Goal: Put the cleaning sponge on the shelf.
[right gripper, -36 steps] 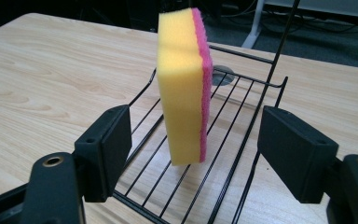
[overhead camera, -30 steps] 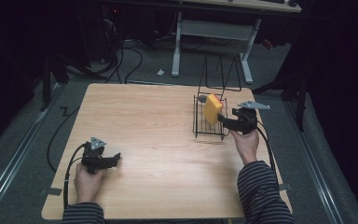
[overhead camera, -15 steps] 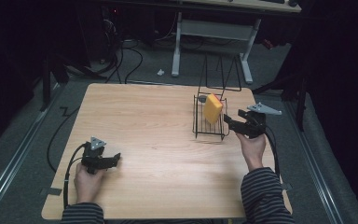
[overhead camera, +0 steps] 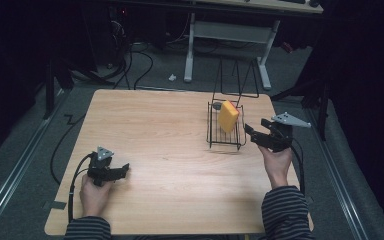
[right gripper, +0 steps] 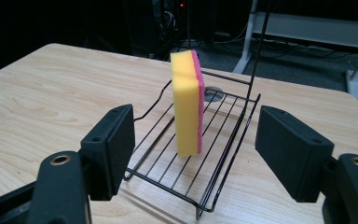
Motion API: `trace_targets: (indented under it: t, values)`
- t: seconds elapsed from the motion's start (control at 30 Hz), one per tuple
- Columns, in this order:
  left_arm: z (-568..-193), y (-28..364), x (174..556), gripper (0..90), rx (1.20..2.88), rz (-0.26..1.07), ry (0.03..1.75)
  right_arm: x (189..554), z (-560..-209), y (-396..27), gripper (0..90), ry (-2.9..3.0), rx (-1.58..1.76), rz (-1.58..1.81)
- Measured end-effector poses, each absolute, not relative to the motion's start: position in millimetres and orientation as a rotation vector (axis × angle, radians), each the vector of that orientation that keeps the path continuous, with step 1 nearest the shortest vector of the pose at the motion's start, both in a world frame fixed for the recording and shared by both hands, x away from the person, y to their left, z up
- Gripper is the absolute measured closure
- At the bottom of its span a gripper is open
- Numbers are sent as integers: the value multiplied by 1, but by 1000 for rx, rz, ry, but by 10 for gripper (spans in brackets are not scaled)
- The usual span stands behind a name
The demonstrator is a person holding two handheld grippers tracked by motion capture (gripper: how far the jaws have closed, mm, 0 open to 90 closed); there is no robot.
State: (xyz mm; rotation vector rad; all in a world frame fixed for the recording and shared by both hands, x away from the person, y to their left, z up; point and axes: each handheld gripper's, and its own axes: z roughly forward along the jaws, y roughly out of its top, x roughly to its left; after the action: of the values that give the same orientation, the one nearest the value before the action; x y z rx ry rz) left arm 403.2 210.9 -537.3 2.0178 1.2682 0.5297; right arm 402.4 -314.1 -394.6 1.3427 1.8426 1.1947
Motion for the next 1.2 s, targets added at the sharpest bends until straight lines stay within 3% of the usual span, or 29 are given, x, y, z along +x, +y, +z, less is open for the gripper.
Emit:
trace_targets:
  t: [0.7,1.2]
  values:
    - [-537,211,403,181,2024,527,1264,364,-386,-329,307,1820,1286,1289]
    - [-537,211,403,180,2023,530,1260,333,-403,-346,314,1776,1319,1337]
